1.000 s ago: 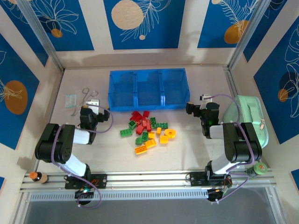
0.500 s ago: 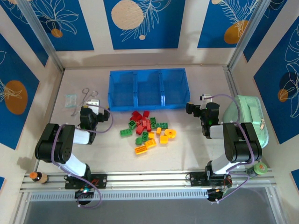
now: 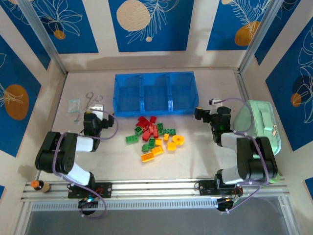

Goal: Sort the legos into containers by color
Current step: Pick up the lego from the center of the table.

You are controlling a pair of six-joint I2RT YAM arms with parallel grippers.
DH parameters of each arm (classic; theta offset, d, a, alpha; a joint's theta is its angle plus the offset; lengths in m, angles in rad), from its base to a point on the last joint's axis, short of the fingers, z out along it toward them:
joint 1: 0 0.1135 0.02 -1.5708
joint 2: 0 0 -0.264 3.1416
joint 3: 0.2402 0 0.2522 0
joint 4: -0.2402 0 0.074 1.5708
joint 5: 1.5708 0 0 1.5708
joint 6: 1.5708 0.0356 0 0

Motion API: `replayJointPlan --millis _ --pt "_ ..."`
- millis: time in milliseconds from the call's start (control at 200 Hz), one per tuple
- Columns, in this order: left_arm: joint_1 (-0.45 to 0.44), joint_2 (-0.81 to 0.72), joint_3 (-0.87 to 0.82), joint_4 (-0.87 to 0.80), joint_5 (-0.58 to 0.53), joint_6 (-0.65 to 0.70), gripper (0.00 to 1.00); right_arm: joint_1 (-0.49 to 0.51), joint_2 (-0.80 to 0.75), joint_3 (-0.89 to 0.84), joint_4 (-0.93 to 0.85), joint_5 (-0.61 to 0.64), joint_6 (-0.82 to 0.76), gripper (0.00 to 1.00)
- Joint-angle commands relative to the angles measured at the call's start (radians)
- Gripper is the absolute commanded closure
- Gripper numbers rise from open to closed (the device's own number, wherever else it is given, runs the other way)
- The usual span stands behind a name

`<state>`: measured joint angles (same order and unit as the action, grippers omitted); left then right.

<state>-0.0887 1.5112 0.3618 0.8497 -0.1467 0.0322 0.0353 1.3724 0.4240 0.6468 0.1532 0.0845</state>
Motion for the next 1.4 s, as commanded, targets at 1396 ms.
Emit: replayJointPlan --millis 1396 --pt "-0.458 -0.405 0.263 -1.156 0.146 -0.496 0.16 0.452 -0.239 0.418 -1.245 0.101 0.448 0.16"
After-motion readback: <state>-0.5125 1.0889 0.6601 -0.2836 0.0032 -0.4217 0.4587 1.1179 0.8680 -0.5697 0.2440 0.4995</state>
